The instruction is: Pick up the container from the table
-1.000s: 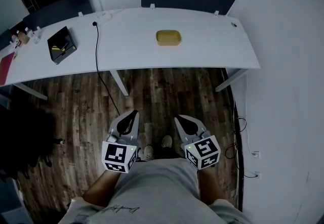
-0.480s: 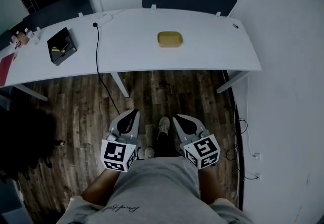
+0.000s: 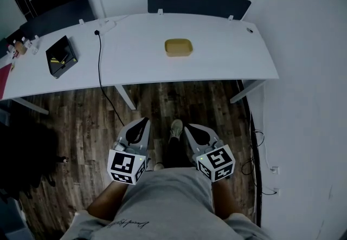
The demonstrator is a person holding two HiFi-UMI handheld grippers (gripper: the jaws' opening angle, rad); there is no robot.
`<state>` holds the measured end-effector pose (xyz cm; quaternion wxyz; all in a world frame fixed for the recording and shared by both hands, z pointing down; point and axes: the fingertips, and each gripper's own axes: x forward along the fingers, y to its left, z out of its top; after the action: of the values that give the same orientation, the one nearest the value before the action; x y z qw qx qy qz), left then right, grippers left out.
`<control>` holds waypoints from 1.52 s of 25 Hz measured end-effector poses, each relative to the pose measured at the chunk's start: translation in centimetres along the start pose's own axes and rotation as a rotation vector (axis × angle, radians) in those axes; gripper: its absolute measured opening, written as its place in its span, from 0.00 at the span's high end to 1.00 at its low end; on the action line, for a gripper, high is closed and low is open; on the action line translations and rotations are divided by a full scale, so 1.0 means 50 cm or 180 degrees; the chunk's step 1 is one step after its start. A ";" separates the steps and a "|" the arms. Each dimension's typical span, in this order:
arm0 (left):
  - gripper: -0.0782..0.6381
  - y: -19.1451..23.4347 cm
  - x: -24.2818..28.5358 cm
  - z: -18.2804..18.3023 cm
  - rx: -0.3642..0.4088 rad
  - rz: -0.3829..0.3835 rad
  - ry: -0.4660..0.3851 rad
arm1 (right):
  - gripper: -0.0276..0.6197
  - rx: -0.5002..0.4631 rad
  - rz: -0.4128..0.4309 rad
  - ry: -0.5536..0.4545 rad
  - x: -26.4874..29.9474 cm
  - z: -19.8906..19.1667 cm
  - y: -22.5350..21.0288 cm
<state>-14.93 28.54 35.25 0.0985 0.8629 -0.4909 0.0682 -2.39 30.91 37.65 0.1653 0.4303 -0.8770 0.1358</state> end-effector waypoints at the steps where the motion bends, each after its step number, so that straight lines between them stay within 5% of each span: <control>1: 0.89 0.002 0.008 0.001 0.0003 -0.0006 -0.0001 | 0.93 0.0006 0.0004 0.0005 0.006 -0.001 -0.007; 13: 0.89 0.050 0.163 -0.011 0.0002 0.0052 0.0033 | 0.93 0.0003 0.0072 0.0016 0.118 0.000 -0.134; 38: 0.89 0.149 0.487 0.084 -0.0215 0.0252 0.0179 | 0.93 0.0016 0.0285 0.0127 0.314 0.153 -0.416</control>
<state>-8.87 3.54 37.13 0.1386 0.8367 -0.5238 0.0798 3.88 4.54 39.10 0.1754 0.3883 -0.8915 0.1538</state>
